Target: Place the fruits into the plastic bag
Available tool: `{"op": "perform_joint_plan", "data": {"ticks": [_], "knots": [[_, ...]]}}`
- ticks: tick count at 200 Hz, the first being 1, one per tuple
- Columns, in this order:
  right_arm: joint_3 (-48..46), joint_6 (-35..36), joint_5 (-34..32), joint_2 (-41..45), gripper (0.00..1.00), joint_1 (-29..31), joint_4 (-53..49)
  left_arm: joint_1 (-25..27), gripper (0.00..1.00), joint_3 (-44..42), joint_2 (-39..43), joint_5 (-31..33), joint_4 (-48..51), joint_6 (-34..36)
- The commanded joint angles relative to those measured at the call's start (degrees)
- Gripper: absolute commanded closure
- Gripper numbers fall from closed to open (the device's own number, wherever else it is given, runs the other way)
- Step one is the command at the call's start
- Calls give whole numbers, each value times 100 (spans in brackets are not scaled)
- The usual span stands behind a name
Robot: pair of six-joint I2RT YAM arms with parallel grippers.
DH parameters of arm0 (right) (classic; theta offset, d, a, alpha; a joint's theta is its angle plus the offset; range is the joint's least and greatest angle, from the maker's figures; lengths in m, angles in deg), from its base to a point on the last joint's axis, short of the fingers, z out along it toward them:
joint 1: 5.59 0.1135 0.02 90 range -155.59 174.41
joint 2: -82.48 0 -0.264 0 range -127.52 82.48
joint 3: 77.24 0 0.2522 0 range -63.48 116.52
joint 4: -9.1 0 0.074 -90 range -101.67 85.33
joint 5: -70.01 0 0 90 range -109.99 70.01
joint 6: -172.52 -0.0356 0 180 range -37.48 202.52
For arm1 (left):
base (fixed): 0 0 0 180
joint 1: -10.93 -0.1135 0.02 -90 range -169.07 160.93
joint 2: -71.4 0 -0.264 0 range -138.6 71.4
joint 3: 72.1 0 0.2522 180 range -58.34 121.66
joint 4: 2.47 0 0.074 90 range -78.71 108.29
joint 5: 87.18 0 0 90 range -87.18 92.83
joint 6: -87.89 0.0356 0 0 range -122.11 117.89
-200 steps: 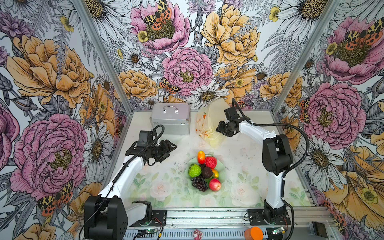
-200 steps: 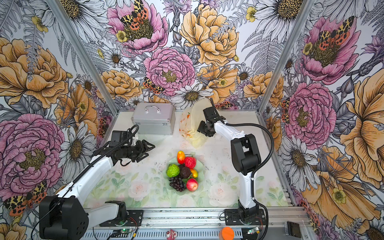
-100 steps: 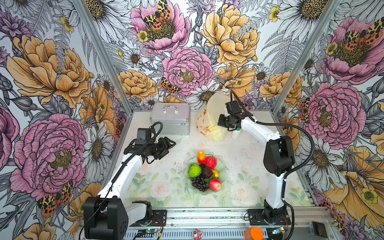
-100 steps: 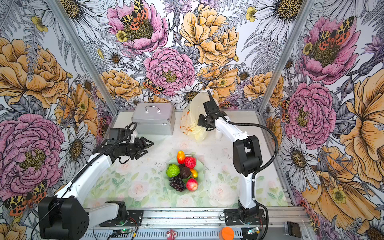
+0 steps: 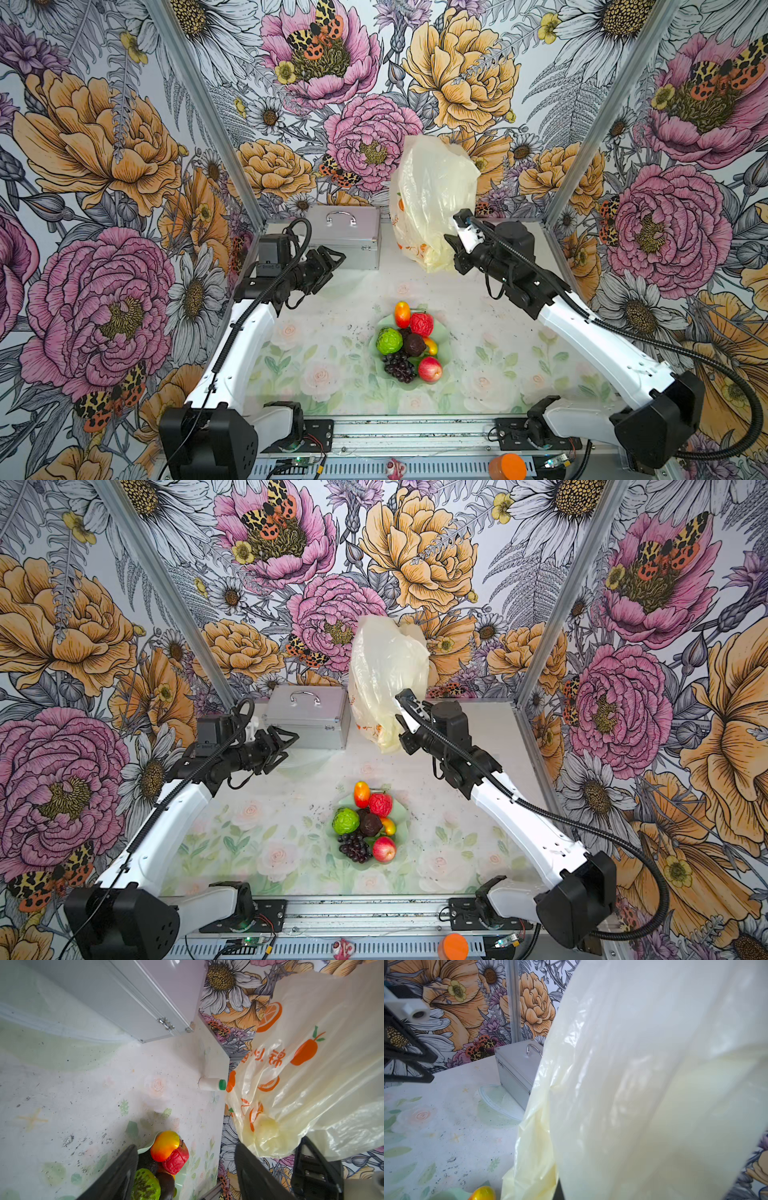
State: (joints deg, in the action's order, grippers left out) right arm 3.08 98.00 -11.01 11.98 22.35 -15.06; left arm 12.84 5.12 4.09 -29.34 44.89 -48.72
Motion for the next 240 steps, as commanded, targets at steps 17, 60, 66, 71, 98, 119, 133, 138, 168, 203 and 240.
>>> {"op": "perform_joint_plan", "data": {"ticks": [17,60,66,71,98,119,133,138,168,203,240], "knots": [[-266,2272,483,734,100,19,198,-174,22,380,324,-504,-895,-613],[-289,2429,-71,1573,100,88,165,-50,18,382,477,-728,-1949,-1626],[-285,2461,-80,1665,100,93,148,-77,17,369,548,-719,-2006,-1712],[-283,2477,-68,1747,100,89,118,-86,17,348,600,-713,-2059,-1792],[-245,2361,-108,2092,100,97,-87,-70,16,267,776,-757,-2349,-2154],[-372,2352,-466,2335,100,132,-112,-70,15,210,906,-793,-2429,-2536],[-490,2442,-633,2450,100,132,-88,-185,16,242,1029,-855,-2093,-2721],[-528,2470,-709,2462,100,132,-66,-255,16,285,1080,-879,-1968,-2789],[-578,2509,-961,2346,100,132,235,-334,15,760,1295,-1022,-1245,-2847],[-698,2426,-800,2209,100,119,566,-382,15,1252,1275,-1377,-675,-1944],[-564,2260,-182,2138,100,71,282,-413,19,2432,1213,-1109,863,1128]]}}
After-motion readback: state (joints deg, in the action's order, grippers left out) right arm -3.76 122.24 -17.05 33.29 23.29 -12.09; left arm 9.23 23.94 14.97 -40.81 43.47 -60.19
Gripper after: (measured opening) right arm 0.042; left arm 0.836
